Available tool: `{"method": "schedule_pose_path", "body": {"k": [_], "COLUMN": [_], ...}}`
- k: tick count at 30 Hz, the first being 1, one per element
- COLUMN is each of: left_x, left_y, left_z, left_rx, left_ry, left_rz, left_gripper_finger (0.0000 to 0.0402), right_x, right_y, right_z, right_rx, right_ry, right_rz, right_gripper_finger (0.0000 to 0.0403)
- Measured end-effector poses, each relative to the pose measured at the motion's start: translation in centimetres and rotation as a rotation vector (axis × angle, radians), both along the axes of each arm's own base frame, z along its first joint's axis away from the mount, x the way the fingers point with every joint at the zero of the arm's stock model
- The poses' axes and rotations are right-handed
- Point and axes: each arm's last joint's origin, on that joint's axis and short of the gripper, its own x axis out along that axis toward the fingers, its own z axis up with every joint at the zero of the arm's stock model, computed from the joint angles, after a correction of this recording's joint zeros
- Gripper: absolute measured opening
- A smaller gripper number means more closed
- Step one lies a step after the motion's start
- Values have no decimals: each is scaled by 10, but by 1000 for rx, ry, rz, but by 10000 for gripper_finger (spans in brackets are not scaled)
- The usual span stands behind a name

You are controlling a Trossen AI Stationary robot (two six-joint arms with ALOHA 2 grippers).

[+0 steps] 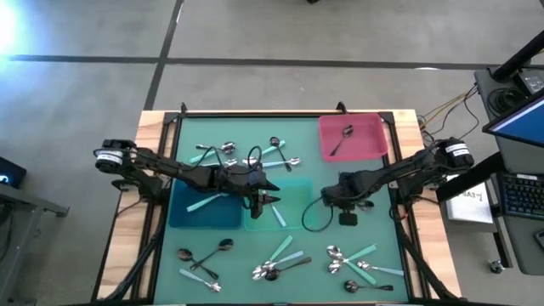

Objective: Sort silverware by color (type)
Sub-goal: Put the black spoon into the pink bin

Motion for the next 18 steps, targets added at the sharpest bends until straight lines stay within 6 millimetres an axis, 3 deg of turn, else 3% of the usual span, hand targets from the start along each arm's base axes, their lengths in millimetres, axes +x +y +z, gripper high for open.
{"method": "schedule_pose_path", "body": {"k": [9, 18], "left_x": [0, 0], "left_y": [0, 0], "left_z": [0, 0], "left_rx": [0, -2], "left_ry": [-3, -1], "left_rz": [0, 0], "left_gripper_finger": [155, 155], "right_x": [5, 7], "right_y": [-28, -92], "right_z": [41, 53], "right_rx": [-230, -332], "right_ry": [-179, -132], "right_rz": [-149, -234], "right_gripper_finger": [9, 9]}}
